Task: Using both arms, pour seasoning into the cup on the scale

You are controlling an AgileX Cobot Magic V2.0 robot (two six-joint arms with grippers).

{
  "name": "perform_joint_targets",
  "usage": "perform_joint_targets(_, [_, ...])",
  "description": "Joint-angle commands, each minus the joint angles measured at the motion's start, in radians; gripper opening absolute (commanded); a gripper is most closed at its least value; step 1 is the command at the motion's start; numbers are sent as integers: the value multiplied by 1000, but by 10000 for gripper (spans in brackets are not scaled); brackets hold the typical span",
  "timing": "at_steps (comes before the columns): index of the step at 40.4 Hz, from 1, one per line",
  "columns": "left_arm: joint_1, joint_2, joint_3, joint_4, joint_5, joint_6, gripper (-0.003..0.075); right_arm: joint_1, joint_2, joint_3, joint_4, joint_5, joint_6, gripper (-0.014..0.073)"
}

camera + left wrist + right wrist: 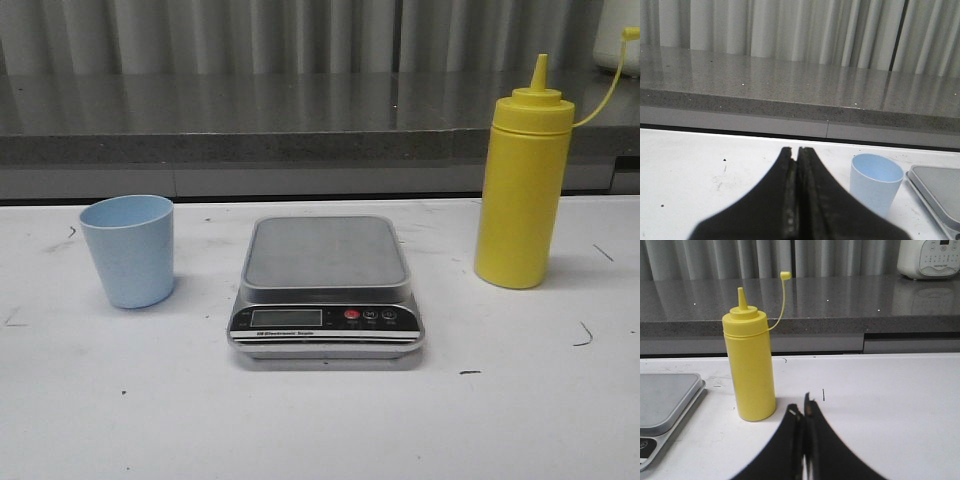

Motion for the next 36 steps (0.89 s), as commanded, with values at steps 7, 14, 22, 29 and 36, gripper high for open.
perform_joint_targets(7, [2,-15,23,-7,-87,-1,-20,-7,-17,-6,-6,-75,-2,-67])
perform_joint_targets(14, [2,-15,23,-7,-87,-1,-20,-7,-17,-6,-6,-75,-2,-67])
perform_joint_targets(22, [2,-15,23,-7,-87,-1,-20,-7,-17,-6,-6,-75,-2,-67])
perform_joint_targets(29, [2,-15,23,-7,-87,-1,-20,-7,-17,-6,-6,-92,-2,-67])
perform_joint_targets(36, [2,-15,14,-7,-96,-1,-20,-7,-17,-8,-6,-109,-2,-67])
